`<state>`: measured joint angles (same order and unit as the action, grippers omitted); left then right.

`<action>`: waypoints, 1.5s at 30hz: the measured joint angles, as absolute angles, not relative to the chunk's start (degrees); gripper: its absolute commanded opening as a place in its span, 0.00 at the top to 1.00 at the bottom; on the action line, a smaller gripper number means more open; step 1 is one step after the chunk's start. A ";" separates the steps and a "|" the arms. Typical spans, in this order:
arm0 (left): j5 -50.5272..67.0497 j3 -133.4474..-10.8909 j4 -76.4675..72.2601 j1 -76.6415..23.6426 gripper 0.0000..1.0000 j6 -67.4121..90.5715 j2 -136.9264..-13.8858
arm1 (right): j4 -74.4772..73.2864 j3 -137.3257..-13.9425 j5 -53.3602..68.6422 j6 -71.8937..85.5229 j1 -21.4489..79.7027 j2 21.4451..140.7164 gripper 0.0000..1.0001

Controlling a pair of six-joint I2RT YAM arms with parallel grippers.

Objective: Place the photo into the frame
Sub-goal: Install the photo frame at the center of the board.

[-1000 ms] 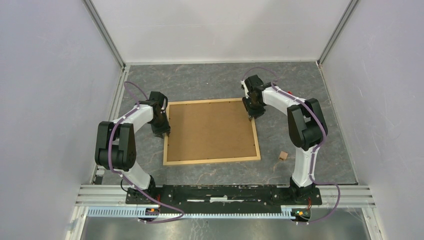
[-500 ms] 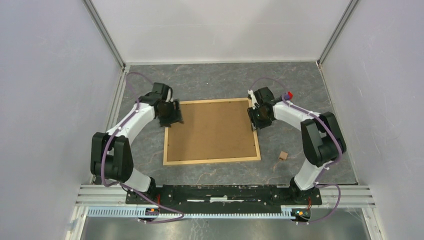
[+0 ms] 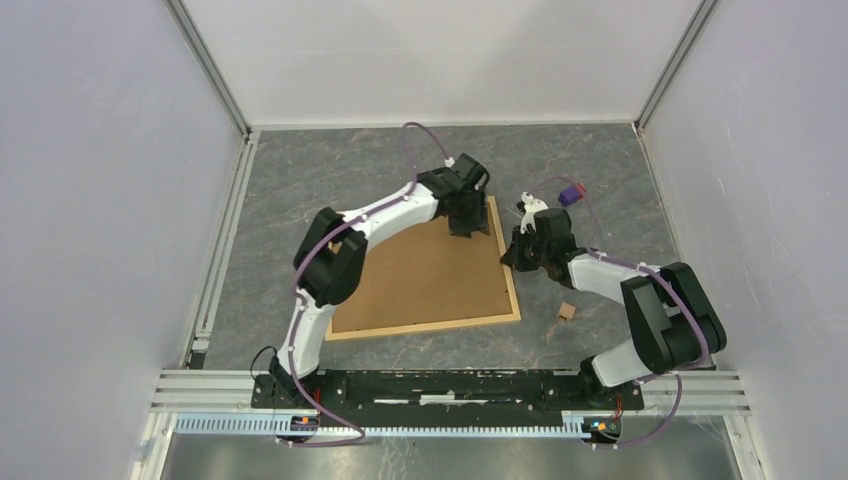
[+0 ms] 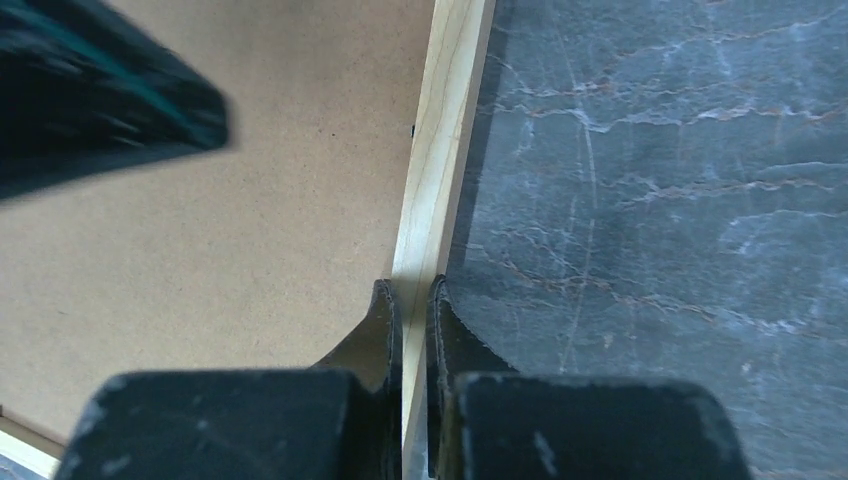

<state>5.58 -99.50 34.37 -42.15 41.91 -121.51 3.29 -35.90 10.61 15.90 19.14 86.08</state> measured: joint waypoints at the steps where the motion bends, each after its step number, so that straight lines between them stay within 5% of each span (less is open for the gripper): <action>1: 4.40 -102.02 35.11 -43.29 0.46 42.76 -123.55 | 6.02 -34.28 11.27 16.56 19.11 85.62 1.00; 19: -10.41 -124.03 52.99 -47.51 0.49 49.52 -138.15 | 18.02 -29.98 15.27 19.14 19.07 87.09 1.00; 45: -13.17 -128.53 56.03 -49.36 0.56 50.94 -141.88 | 20.69 -28.73 15.68 19.51 19.00 87.22 1.00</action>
<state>-13.17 -128.53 56.03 -49.36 50.94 -141.88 20.69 -28.73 15.68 19.51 19.00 87.22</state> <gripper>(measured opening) 0.445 0.045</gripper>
